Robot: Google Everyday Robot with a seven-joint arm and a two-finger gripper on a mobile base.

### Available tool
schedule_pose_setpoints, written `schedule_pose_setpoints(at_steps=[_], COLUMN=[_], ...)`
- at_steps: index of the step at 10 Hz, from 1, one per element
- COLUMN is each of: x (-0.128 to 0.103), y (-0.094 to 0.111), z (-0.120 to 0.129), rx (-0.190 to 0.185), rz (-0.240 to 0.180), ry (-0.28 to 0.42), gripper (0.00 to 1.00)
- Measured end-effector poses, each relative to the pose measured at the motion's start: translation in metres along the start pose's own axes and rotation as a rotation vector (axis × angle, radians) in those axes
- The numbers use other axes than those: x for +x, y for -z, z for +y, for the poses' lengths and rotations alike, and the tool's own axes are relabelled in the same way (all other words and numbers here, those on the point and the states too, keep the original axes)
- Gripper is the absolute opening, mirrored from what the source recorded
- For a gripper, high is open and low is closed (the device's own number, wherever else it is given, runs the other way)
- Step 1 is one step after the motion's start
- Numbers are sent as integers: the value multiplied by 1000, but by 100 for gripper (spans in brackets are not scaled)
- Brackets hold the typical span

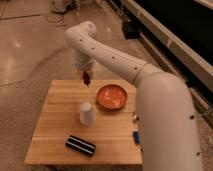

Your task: Place the pepper on the white sponge

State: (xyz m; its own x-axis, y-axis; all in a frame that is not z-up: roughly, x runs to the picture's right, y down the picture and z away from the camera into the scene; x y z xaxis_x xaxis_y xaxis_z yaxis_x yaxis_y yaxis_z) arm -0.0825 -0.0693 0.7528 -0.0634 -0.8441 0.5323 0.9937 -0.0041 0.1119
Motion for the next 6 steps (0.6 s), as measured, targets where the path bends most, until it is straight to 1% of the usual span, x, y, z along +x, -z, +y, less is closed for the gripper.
schedule_pose_setpoints(at_steps=[1, 4, 5, 6], x=[-14, -42, -51, -58], y=[11, 33, 39, 42], z=[27, 87, 108, 123], rx=[-11, -37, -52, -65], rz=[-3, 4, 6, 5], ry=[-28, -100, -126, -148], gripper=[0, 0, 0, 0])
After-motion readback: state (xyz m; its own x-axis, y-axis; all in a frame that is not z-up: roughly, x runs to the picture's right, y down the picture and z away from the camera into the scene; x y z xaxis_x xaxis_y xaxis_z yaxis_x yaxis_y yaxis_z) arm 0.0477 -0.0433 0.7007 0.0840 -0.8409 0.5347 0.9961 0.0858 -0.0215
